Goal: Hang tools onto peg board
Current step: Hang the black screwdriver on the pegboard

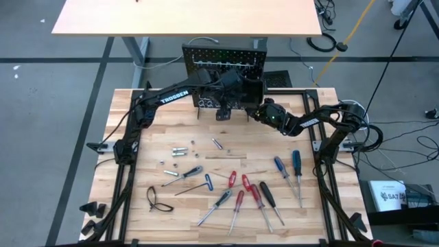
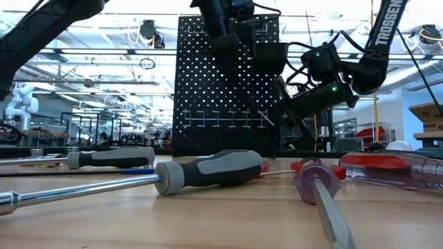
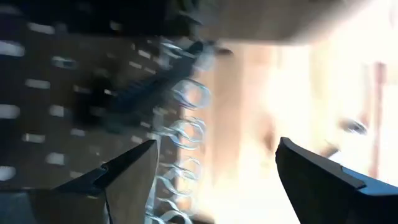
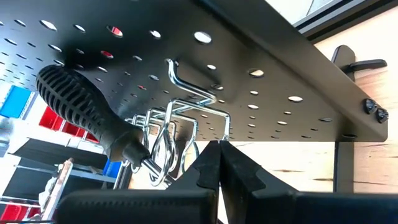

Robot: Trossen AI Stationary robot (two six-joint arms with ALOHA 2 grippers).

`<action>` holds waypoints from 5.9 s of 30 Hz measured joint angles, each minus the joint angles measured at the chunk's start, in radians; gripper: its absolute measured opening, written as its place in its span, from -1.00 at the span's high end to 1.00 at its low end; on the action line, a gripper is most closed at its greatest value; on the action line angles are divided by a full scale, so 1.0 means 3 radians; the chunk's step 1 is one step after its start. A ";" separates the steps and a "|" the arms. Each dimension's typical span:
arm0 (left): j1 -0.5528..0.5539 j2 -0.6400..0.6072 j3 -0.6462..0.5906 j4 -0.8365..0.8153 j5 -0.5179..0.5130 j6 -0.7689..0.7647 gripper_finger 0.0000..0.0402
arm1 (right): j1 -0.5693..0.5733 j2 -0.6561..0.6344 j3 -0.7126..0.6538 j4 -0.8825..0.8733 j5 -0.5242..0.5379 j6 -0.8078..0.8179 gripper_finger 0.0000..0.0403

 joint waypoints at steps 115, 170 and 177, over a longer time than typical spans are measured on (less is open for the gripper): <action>-0.0228 -0.0744 -0.3497 0.5324 -0.0629 -0.3335 0.31 | -0.0121 -0.0507 -0.0328 -0.0317 -0.0250 -0.0843 1.00; -0.0282 -0.2611 -0.4417 0.3583 -0.1291 -0.2591 0.31 | 0.0172 -0.1487 -0.0693 -0.0265 -0.0240 -0.3593 -0.53; -0.0283 -0.2611 -0.4417 0.3577 -0.1287 -0.2583 0.31 | 0.0172 -0.1261 -0.0516 -0.0272 0.0066 -0.3648 -0.48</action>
